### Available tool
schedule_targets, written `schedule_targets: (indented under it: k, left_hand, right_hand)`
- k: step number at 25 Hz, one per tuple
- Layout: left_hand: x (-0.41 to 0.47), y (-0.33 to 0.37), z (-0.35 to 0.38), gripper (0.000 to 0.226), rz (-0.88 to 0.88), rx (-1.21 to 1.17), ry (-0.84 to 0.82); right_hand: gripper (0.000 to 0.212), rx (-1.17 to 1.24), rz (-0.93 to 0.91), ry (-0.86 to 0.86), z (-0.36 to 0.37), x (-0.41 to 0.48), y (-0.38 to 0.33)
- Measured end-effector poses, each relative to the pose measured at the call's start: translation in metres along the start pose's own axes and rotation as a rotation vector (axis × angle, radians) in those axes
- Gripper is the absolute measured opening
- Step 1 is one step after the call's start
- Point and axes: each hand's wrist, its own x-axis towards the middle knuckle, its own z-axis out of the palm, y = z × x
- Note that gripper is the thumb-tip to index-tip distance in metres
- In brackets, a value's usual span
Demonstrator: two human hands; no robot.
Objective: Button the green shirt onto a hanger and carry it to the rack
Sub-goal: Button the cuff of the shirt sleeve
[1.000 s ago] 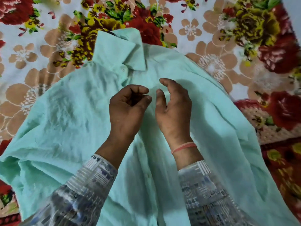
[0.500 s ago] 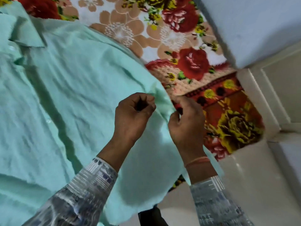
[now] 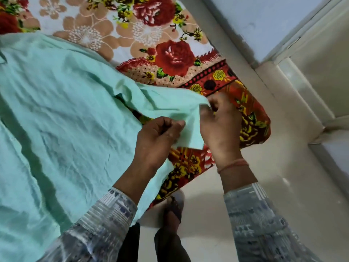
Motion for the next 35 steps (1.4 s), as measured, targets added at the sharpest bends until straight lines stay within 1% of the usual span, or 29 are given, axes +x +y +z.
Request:
schedule_targets:
  k: [2,3,4,5,7,9,10,11,12,13,14,15,16,17,18,19,20,22,23,25,27,28,29,30,31,32,33,34,35]
  left_hand:
    - [-0.006,-0.001,0.014,0.038,-0.054,0.022,-0.063]
    - [-0.008,-0.001,0.021,0.039,-0.082,-0.013,-0.098]
    - [-0.010,0.001,0.026,0.036,-0.108,-0.070,-0.129]
    - [-0.010,0.003,0.031,0.034,-0.122,-0.131,-0.150]
    - [-0.007,0.005,0.034,0.032,-0.102,-0.219,-0.137]
    - [-0.001,0.004,0.029,0.023,-0.122,-0.303,-0.056]
    - [0.001,0.006,0.025,0.021,-0.152,-0.340,-0.032]
    - [0.002,0.006,0.021,0.021,-0.183,-0.384,-0.033]
    - [0.002,0.006,0.018,0.022,-0.210,-0.425,-0.046]
    - [0.001,0.007,0.016,0.025,-0.228,-0.463,-0.050]
    - [-0.002,0.011,0.015,0.030,-0.220,-0.465,-0.036]
    - [-0.004,0.015,0.016,0.037,-0.181,-0.413,-0.013]
    - [-0.007,0.020,0.017,0.047,-0.119,-0.313,-0.008]
    - [-0.011,0.022,0.020,0.060,-0.050,-0.213,-0.023]
    - [-0.013,0.021,0.022,0.067,0.000,-0.150,-0.040]
    - [-0.014,0.019,0.025,0.066,0.021,-0.135,-0.031]
    - [-0.011,0.016,0.027,0.056,0.019,-0.158,0.018]
    - [-0.004,0.009,0.027,0.030,-0.036,-0.234,0.158]
    - [-0.003,0.007,0.026,0.032,-0.085,-0.277,0.167]
    - [-0.003,0.007,0.026,0.044,-0.168,-0.381,0.089]
    - [-0.008,0.006,0.024,0.041,-0.107,-0.330,0.103]
    - [-0.009,0.005,0.023,0.040,-0.063,-0.283,0.148]
    - [-0.009,0.005,0.023,0.038,-0.026,-0.254,0.200]
    - [-0.008,0.007,0.022,0.038,-0.002,-0.238,0.244]
    - [-0.005,0.011,0.021,0.037,0.017,-0.234,0.270]
    - [-0.003,0.017,0.021,0.036,0.033,-0.243,0.282]
    - [-0.001,0.026,0.021,0.033,0.045,-0.261,0.262]
    - [0.000,0.035,0.022,0.028,0.055,-0.294,0.203]
    - [0.000,0.042,0.023,0.023,0.067,-0.321,0.131]
  right_hand:
    - [0.025,0.121,0.186,-0.199,0.000,0.008,0.002]
    - [0.024,0.196,0.278,-0.311,0.001,0.007,0.006]
    - [0.020,0.294,0.328,-0.389,0.002,0.004,0.013]
    - [0.019,0.374,0.326,-0.433,0.001,-0.002,0.015]
    - [0.022,0.586,0.308,-0.450,-0.002,-0.009,0.017]
    - [0.025,0.815,0.397,-0.379,-0.006,-0.015,0.019]
    - [0.025,0.785,0.399,-0.299,-0.007,-0.017,0.021]
    - [0.026,0.651,0.346,-0.221,-0.008,-0.017,0.026]
    - [0.033,0.513,0.270,-0.184,-0.009,-0.019,0.031]
    - [0.048,0.417,0.195,-0.223,-0.011,-0.021,0.036]
    - [0.065,0.413,0.138,-0.317,-0.012,-0.023,0.038]
    - [0.079,0.474,0.096,-0.431,-0.013,-0.025,0.037]
    - [0.084,0.589,0.069,-0.534,-0.012,-0.027,0.035]
    - [0.078,0.730,0.064,-0.599,-0.011,-0.031,0.027]
    - [0.064,0.853,0.094,-0.596,-0.007,-0.034,0.020]
    - [0.049,0.937,0.167,-0.535,-0.004,-0.036,0.014]
    - [0.039,1.024,0.281,-0.449,0.000,-0.037,0.010]
    - [0.034,1.255,0.529,-0.352,0.004,-0.034,0.010]
    - [0.035,1.361,0.610,-0.337,0.003,-0.031,0.014]
    - [0.035,1.381,0.657,-0.303,0.000,-0.026,0.014]
    - [0.028,1.223,0.650,-0.227,0.008,-0.028,0.016]
    - [0.031,1.117,0.634,-0.167,0.011,-0.031,0.017]
    - [0.046,0.991,0.579,-0.102,0.009,-0.034,0.019]
    - [0.066,0.804,0.452,-0.043,0.006,-0.037,0.023]
    - [0.082,0.539,0.250,0.002,0.001,-0.038,0.028]
    - [0.092,0.316,-0.030,0.001,-0.002,-0.038,0.036]
    - [0.095,0.196,-0.278,-0.072,-0.004,-0.038,0.038]
    - [0.096,0.187,-0.395,-0.205,-0.006,-0.039,0.037]
    - [0.095,0.223,-0.401,-0.311,-0.004,-0.040,0.034]
